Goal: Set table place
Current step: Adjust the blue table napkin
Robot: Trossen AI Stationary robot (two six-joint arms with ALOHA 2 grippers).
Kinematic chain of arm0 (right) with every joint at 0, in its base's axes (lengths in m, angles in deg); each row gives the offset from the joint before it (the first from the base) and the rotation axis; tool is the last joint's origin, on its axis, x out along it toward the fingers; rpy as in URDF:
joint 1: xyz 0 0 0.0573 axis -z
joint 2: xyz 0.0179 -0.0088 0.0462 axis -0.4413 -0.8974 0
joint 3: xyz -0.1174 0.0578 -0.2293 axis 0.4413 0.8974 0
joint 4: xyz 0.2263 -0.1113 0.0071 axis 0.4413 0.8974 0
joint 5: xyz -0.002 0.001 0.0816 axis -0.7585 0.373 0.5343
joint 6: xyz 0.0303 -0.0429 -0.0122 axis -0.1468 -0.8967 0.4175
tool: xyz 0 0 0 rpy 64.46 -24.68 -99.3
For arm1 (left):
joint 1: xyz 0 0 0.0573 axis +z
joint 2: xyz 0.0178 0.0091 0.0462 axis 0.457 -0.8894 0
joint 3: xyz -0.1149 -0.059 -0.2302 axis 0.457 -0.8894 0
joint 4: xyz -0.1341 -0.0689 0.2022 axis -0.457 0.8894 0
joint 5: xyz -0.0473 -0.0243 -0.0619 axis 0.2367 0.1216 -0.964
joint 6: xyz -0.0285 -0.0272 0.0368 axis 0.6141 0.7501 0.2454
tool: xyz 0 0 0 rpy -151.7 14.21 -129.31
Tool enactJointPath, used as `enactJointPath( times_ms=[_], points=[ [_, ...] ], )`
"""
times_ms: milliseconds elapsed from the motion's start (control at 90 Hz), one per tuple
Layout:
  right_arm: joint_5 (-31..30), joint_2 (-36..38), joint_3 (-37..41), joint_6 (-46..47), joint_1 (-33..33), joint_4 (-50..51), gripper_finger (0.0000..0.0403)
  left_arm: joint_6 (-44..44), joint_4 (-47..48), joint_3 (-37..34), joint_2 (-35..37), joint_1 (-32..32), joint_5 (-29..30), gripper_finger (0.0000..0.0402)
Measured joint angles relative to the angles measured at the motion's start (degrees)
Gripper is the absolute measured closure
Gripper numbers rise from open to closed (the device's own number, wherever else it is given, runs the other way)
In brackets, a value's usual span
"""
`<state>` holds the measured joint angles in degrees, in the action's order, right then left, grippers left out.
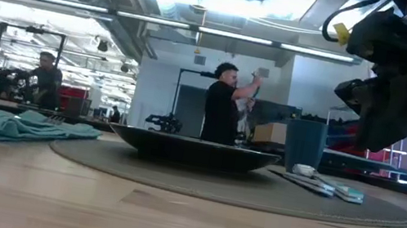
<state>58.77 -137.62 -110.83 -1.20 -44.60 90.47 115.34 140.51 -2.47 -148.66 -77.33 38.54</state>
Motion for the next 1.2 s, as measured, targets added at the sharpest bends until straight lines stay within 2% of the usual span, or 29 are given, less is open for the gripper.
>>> enactJointPath(
  times_ms=[156,344,1056,1200],
  points=[
    [0.2,0.0,0.0,0.02,0.0,0.05,0.034,2.43,-2.64,-0.79,-2.08,-2.15,-2.0,0.0402],
    [0.2,0.0,0.0,0.04,0.0,0.01,0.034,0.44,-9.04,-1.81,-4.61,-1.38,-1.92,0.0402],
    [0.13,0.0,0.0,0.05,0.0,0.22,0.034,-2.46,-7.31,-1.99,-5.44,1.21,1.81,0.0402],
    [-4.4,0.0,0.0,2.07,0.02,4.49,0.034,-3.11,-7.36,-1.99,-5.44,1.21,2.43,0.0402]
  ],
)
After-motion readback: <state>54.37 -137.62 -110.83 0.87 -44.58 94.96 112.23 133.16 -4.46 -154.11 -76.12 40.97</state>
